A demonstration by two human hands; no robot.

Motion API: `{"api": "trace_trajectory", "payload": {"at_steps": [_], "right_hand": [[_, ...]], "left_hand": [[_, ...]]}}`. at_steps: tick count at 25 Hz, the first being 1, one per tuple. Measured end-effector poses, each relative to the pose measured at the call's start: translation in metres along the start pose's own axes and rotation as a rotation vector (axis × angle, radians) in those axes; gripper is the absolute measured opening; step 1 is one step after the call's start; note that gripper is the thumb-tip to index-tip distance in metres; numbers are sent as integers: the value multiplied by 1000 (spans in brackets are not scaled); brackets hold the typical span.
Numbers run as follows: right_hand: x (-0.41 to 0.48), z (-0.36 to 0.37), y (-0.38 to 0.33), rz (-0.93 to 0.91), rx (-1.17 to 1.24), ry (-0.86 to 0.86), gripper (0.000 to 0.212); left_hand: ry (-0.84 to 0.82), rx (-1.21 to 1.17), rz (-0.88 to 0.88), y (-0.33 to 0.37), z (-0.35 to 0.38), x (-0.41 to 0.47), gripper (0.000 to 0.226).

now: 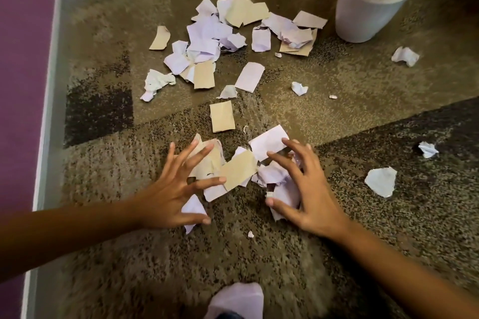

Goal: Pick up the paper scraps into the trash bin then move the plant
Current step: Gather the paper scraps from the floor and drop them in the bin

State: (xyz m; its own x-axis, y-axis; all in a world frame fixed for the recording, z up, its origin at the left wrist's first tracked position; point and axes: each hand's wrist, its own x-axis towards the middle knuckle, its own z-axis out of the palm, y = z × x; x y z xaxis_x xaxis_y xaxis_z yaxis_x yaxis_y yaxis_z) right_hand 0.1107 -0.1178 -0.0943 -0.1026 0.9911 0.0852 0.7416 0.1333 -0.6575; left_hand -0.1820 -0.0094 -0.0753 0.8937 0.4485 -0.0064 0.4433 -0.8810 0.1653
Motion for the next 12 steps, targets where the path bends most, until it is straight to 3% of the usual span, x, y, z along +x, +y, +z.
{"api": "trace_trajectory", "payload": {"at_steps": [4, 7, 12], "right_hand": [[-9, 23, -5, -85, -404, 6, 81], [6, 28, -4, -21, -431, 65, 78], [55, 31, -7, -3, -436, 17, 76]], "left_hand": [[-1, 229, -77, 4, 12, -12, 67], [4, 198, -175, 1, 12, 4, 69], [-134, 238, -91, -1, 8, 39, 59]]}}
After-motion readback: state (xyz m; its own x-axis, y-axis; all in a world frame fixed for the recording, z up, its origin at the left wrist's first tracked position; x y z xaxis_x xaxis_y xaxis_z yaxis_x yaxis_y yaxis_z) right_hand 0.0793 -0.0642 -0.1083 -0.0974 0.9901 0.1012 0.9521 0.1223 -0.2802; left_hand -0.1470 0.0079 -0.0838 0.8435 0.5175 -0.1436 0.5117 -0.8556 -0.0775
